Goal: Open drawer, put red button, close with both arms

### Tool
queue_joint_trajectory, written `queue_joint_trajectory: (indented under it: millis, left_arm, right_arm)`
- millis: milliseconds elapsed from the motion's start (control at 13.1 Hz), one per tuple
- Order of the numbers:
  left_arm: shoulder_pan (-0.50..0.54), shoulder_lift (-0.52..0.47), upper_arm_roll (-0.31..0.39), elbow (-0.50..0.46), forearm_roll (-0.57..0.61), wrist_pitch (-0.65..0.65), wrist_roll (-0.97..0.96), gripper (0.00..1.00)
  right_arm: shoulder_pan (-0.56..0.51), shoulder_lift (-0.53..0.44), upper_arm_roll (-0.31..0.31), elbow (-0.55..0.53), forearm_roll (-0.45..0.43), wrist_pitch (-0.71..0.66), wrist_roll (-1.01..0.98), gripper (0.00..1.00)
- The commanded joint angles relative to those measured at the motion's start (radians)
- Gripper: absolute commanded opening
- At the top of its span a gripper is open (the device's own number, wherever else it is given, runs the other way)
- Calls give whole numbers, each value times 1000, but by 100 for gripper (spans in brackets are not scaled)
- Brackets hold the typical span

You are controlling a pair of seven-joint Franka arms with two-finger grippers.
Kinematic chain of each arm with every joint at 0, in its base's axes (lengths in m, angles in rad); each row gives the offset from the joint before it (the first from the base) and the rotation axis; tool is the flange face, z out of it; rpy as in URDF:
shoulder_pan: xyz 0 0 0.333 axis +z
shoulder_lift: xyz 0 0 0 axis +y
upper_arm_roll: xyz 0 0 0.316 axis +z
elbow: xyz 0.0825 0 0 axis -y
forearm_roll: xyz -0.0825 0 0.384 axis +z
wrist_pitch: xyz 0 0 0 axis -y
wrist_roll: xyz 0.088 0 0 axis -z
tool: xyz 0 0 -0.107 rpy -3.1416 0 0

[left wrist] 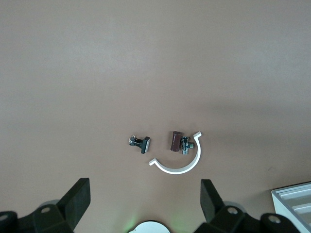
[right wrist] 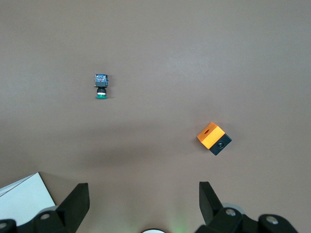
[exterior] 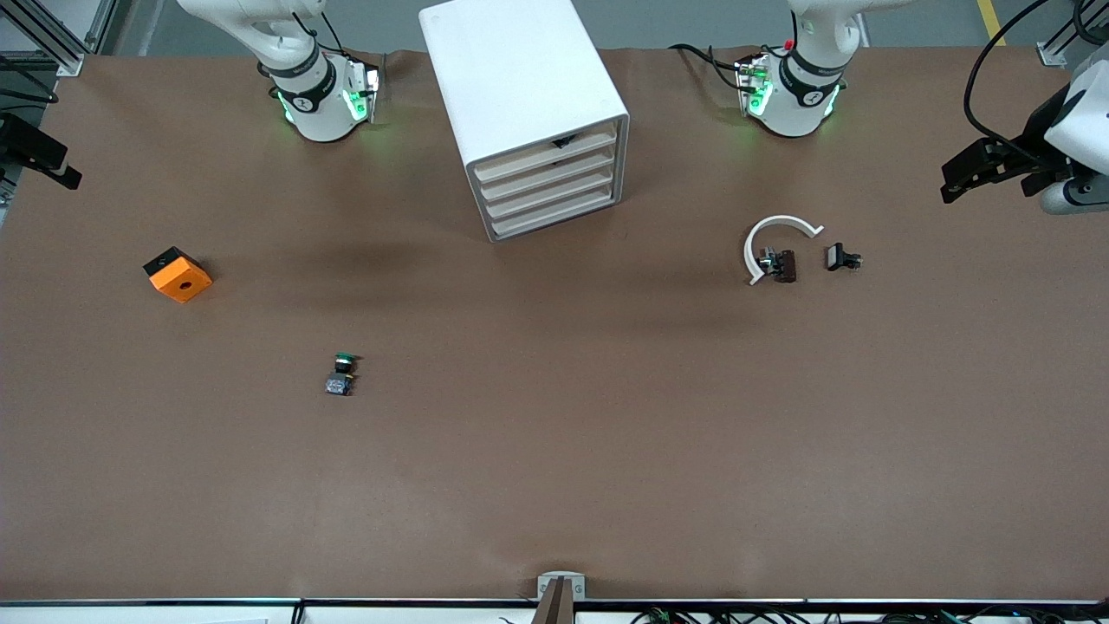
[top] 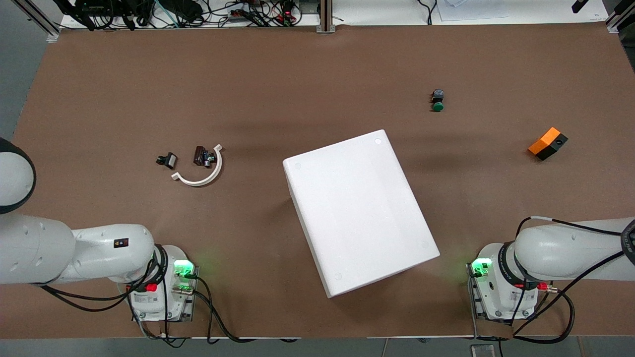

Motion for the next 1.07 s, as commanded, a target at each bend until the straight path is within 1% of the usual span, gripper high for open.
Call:
queue_joint_trajectory:
  millis: [0,153,383,996]
  left_arm:
    - [6,15,-5,22,3,3,-2,100]
    - [6,24,-5,23,3,6,-2,100]
    - [7,44,-5,57,6,6,1,100]
    - [4,44,-6,87,17,4,10,100]
  right_arm:
    - [-3,0,0,-16,11,2,15,100]
    - [-3,0,0,-16,10,0,15,100]
    - [-3,0,0,-16,10,0,15,100]
    - [-3,0,0,-14,10,0,15,100]
